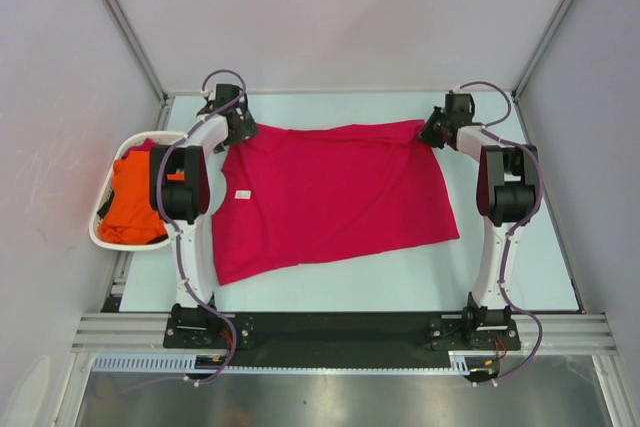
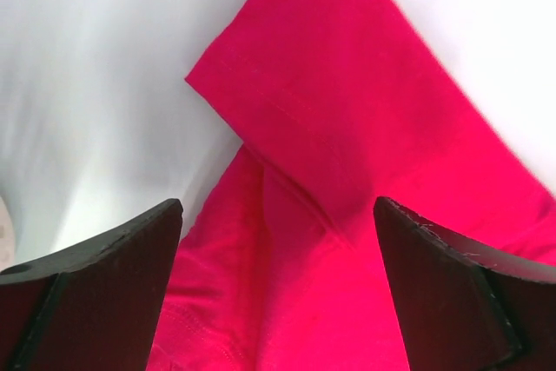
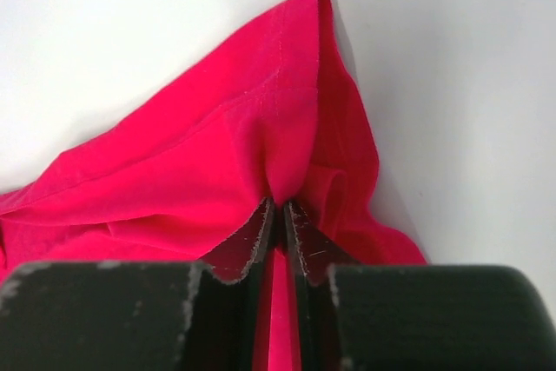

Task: Fold and stack the t-shirts
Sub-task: Grap the side of the flattened tshirt furthest away from the robot with both arms

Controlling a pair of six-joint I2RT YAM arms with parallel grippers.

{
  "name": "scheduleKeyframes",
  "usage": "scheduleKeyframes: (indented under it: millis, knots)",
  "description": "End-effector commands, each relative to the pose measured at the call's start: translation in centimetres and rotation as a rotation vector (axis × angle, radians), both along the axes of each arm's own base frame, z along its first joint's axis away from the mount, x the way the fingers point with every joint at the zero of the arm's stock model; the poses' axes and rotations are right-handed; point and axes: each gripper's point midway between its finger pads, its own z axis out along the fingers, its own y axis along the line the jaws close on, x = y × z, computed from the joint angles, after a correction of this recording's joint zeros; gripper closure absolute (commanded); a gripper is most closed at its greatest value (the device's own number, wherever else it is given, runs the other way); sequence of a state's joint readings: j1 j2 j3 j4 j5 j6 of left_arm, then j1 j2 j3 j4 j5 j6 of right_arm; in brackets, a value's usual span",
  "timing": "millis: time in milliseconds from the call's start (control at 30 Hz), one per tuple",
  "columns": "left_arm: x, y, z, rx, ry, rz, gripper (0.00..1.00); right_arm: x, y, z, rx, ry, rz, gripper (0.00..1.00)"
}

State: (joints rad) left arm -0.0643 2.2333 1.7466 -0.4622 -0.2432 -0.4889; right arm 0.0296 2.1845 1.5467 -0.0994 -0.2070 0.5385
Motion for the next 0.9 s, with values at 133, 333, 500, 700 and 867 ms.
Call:
scheduleKeyframes:
  millis: [133,333,500,700,867]
  knots:
    - [2.1,0.9,4.7,-0.018,-0.148,0.042,0.09,0.7,0.3,4.7,-0.029,-0.106,0.017,0.77]
    - [3.2,0.0,3.2,-0.053,-0.127,0.016,0.5,0.8,0.3,5.1,-0.038,-0.118,0.025,0.75]
    - [3.4,-0.2,3.0,-0.061,-0.124,0.012,1.0,0.8,0.2,5.4,-0.049,-0.128,0.023,0.79]
    - [2.9,0.3,3.8,-0.043,-0.135,0.029,1.0,0.7,0.2,5.6,-0.052,-0.141,0.021,0.87]
    - [2.7,0.9,6.3,-0.02,-0.189,0.045,1.0,0.5,0.4,6.3,-0.053,-0.17,0.021,0.9]
